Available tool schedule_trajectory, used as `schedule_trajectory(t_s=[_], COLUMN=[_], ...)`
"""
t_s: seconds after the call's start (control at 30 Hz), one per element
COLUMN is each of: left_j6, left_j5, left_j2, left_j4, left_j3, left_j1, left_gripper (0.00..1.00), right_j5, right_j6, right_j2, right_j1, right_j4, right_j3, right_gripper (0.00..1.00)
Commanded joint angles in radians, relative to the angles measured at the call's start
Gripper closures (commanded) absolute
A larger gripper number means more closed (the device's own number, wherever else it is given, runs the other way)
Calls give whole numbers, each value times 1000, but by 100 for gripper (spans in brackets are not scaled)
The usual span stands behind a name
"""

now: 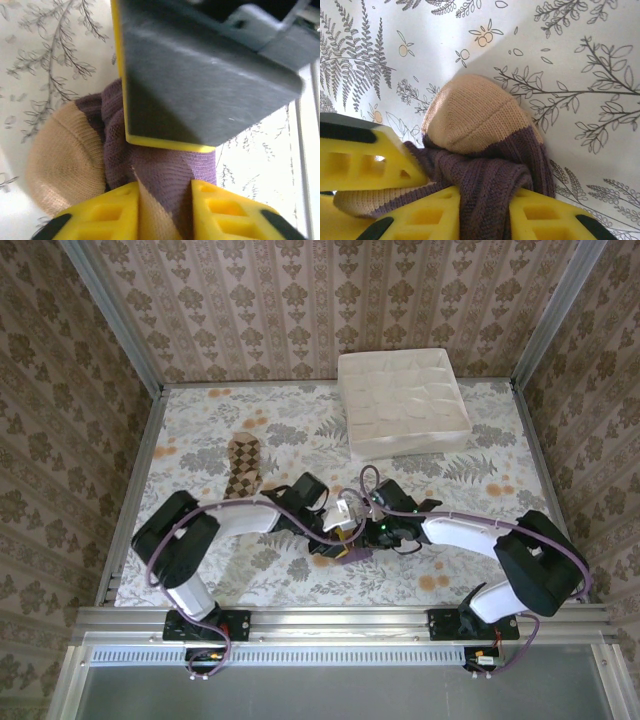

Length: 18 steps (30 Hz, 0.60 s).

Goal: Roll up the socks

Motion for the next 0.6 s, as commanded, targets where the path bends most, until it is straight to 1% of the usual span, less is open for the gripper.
schedule_trajectory(t_s=[0.0,0.07,0.2,0.3,0.37,0.43,0.5,0.57], left_j6=[47,67,109,158,240,317,372,422], left_j5=[-130,-140,-149,-193,-273,-406,-518,-600], left_j2=[-99,-143,-193,-288,-377,-441,-475,-488], left_j4=[93,122,130,208,305,376,407,410], left_j3=[-79,-105,-133,-205,-284,-337,-356,-359], left_j1=[-2,-2,-2,-25,-75,-140,-190,-233], left_gripper=[66,61,55,51,46,40,39,39], right_j5=[74,78,77,72,69,68,66,64], right_j6=[1,1,0,-4,-7,-8,-10,-12], right_j2=[52,57,62,67,71,74,77,80], right_j1=[6,7,7,7,6,6,6,7], right_j4=[-125,-130,-130,-131,-135,-140,-142,-148], right_j3=[-12,-11,-7,-3,0,4,9,14], right_gripper=[77,77,78,78,78,78,78,78])
